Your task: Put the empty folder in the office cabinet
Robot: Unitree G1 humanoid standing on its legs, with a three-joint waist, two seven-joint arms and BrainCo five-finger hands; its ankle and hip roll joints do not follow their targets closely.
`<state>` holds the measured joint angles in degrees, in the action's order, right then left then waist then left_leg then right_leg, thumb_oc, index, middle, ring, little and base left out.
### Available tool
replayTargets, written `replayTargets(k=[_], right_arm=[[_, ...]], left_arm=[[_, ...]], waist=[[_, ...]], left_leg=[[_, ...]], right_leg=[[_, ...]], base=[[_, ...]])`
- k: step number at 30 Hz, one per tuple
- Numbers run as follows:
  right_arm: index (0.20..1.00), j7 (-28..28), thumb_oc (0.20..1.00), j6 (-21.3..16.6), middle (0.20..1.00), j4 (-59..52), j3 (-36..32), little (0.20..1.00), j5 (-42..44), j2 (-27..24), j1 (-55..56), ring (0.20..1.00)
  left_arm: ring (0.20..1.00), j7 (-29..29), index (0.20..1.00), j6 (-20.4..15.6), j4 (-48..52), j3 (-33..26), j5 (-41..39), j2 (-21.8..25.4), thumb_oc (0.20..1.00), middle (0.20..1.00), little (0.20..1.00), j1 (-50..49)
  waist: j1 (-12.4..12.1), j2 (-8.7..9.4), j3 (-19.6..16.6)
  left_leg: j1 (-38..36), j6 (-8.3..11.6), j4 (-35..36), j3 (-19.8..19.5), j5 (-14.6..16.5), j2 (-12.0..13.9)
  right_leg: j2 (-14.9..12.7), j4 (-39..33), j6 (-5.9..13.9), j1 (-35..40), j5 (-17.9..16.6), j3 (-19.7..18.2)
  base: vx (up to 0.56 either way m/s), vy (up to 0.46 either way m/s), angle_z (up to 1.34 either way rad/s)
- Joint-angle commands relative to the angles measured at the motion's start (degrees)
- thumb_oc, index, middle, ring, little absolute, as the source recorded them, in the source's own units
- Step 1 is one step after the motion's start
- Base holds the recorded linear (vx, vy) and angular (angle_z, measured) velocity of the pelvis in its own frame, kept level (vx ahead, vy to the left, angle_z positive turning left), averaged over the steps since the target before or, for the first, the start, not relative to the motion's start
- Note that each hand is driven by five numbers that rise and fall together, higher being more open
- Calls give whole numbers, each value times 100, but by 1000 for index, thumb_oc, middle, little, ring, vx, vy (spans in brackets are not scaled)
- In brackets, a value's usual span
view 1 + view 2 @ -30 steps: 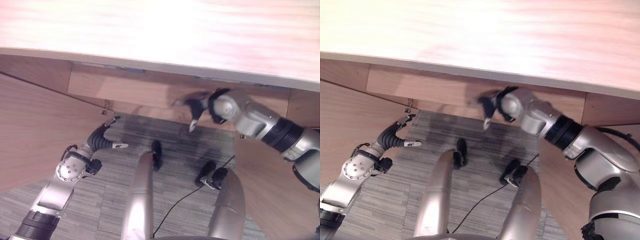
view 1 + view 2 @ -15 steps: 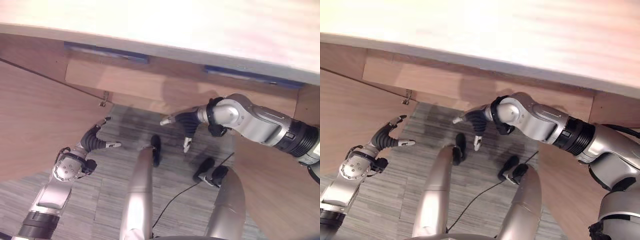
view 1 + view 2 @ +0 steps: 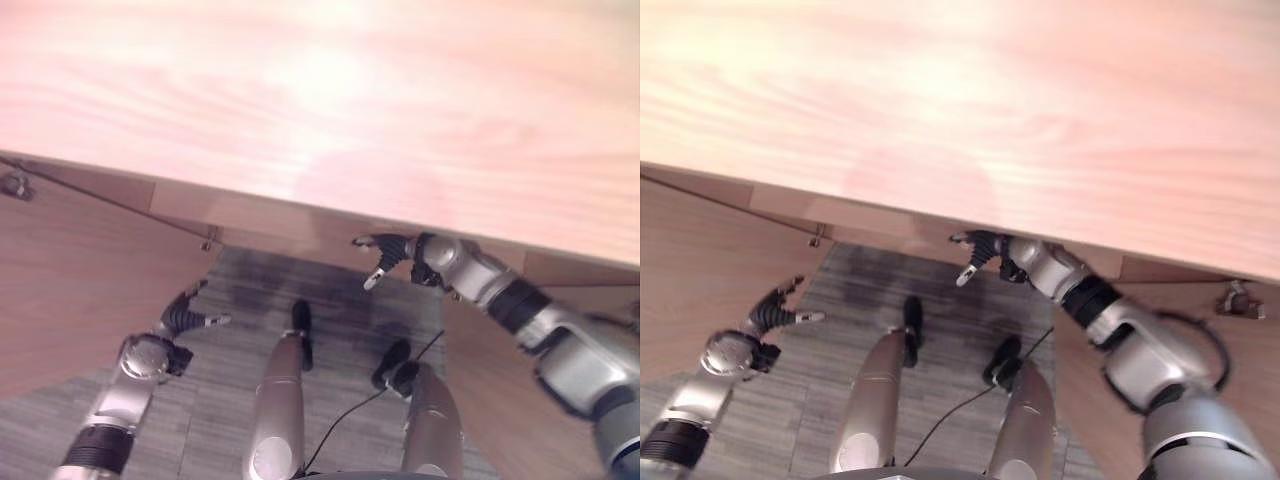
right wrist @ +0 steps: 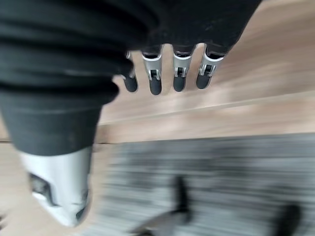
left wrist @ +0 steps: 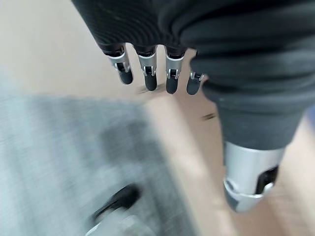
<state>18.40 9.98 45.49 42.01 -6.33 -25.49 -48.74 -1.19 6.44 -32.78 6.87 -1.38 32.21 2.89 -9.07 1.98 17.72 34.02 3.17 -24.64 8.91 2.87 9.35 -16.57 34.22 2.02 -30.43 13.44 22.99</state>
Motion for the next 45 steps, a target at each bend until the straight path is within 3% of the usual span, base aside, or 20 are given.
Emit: replayTargets(k=[1, 3, 6, 7, 11, 16, 22, 24, 25, 28, 29, 31, 35, 36, 45], right_arm=[[1000, -953, 1000, -97, 1000, 874, 40, 1000, -372, 440, -345, 1000], [1000, -1262, 1000, -118, 1000, 1490, -310, 1000, -70, 840, -81, 1000], [1000, -1488, 1000, -205, 1000, 2086, -675, 1000, 284, 1144, 239, 1000], [1000, -1694, 1000, -274, 1000, 2568, -1038, 1000, 638, 1477, 704, 1000], [1000, -1705, 1000, -348, 1000, 2945, -1220, 1000, 696, 1695, 1440, 1000], [1000, -1743, 1000, -444, 1000, 3101, -1564, 1000, 1014, 1751, 2195, 1000], [1000, -1770, 1000, -472, 1000, 3301, -1684, 1000, 1027, 1804, 2568, 1000], [1000, -1862, 1000, -527, 1000, 3281, -1649, 1000, 1097, 1854, 2591, 1000], [1000, -1856, 1000, -529, 1000, 3277, -1650, 1000, 1153, 1846, 2614, 1000], [1000, -1822, 1000, -572, 1000, 3255, -1805, 1000, 1553, 1855, 2794, 1000], [1000, -1804, 1000, -585, 1000, 3314, -2005, 1000, 1843, 1804, 2891, 1000], [1000, -1866, 1000, -612, 1000, 3480, -2358, 1000, 2051, 1660, 3079, 1000], [1000, -1924, 1000, -649, 1000, 3612, -2849, 1000, 2277, 1488, 3447, 1000], [1000, -1924, 1000, -654, 1000, 3643, -2922, 1000, 2300, 1454, 3508, 1000], [1000, -1836, 1000, -687, 1000, 3685, -3491, 1000, 2916, 1332, 3759, 1000]], left_arm=[[1000, 454, 1000, -91, -848, 391, -238, -31, 1000, 1000, 1000, 85], [1000, 607, 1000, -127, -1778, 508, -232, -321, 1000, 1000, 1000, 273], [1000, 752, 1000, -212, -2366, 607, -154, -566, 1000, 1000, 1000, 387], [1000, 835, 1000, -224, -3229, 565, -119, -913, 1000, 1000, 1000, 388], [1000, 877, 1000, -207, -3959, 432, 74, -1153, 1000, 1000, 1000, 332], [1000, 817, 1000, -275, -3991, 440, 113, -1394, 1000, 1000, 1000, 221], [1000, 741, 1000, -366, -3771, 610, -70, -1608, 1000, 1000, 1000, 204], [1000, 646, 1000, -421, -3703, 678, -208, -1742, 1000, 1000, 1000, 238], [1000, 620, 1000, -429, -3694, 689, -224, -1764, 1000, 1000, 1000, 235], [1000, 561, 1000, -445, -3786, 733, -237, -1885, 1000, 1000, 1000, 181], [1000, 525, 1000, -438, -3826, 734, -271, -1968, 1000, 1000, 1000, 164], [1000, 467, 1000, -454, -3875, 797, -265, -2061, 1000, 1000, 1000, 123], [1000, 457, 1000, -443, -3970, 809, -174, -2129, 1000, 1000, 1000, 100], [1000, 453, 1000, -454, -3997, 805, -166, -2144, 1000, 1000, 1000, 95], [1000, 389, 1000, -485, -4338, 743, -58, -2231, 1000, 1000, 1000, 65]], waist=[[-79, 97, -250], [-22, 89, -324], [-11, 66, -407], [16, 47, -570], [71, 16, -910], [119, -101, -1261], [124, -199, -1422], [122, -86, -1352], [123, -56, -1341], [194, 18, -1364], [263, 9, -1421], [387, -90, -1504], [571, -173, -1656], [604, -144, -1660], [806, -239, -1646]], left_leg=[[-293, 17, 618, -297, -74, 80], [-668, 91, 1030, -276, -269, 102], [-1086, 184, 1496, -234, -498, 123], [-1521, 275, 1885, -133, -716, 229], [-2054, 392, 2358, 17, -945, 358], [-2544, 501, 2806, 109, -1207, 425], [-2657, 673, 2880, 133, -1538, 543], [-2702, 448, 2044, 143, -898, 437], [-2721, 394, 1848, 68, -735, 347], [-2763, 174, 1158, -247, -19, -90], [-2829, 54, 1012, -297, 396, -345], [-2988, -51, 1085, -202, 718, -506], [-3374, -88, 1840, -204, 634, -678], [-3397, -139, 2012, -168, 489, -764], [-3727, -339, 2864, -190, 179, -1206]], right_leg=[[105, -1220, 239, 495, -665, 6], [235, -1547, 243, 822, -704, 86], [383, -1890, 259, 1190, -767, 180], [582, -2323, 273, 1600, -833, 233], [839, -2937, 299, 2136, -904, 267], [1070, -3297, 256, 2635, -858, 356], [1322, -3716, 198, 2942, -861, 459], [1266, -3789, 171, 2961, -983, 351], [1239, -3805, 173, 2953, -1016, 335], [1239, -3893, 198, 2953, -1143, 157], [1257, -3922, 228, 2930, -1178, 66], [1283, -3922, 240, 2947, -1167, 29], [1203, -3922, 344, 2863, -1404, 67], [1111, -3922, 331, 2784, -1534, 119], [781, -3873, 618, 2367, -2124, -26]], base=[[127, -120, -8], [70, -83, -10], [108, -100, -4], [115, -103, 3], [113, -86, -7], [85, -57, -10], [-5, -59, 2], [-106, -64, -4], [-97, -45, -19], [-38, 2, -36], [-23, 75, -27], [-58, 155, -8], [-93, 196, 17], [-120, 119, 12], [-156, 178, 0]])
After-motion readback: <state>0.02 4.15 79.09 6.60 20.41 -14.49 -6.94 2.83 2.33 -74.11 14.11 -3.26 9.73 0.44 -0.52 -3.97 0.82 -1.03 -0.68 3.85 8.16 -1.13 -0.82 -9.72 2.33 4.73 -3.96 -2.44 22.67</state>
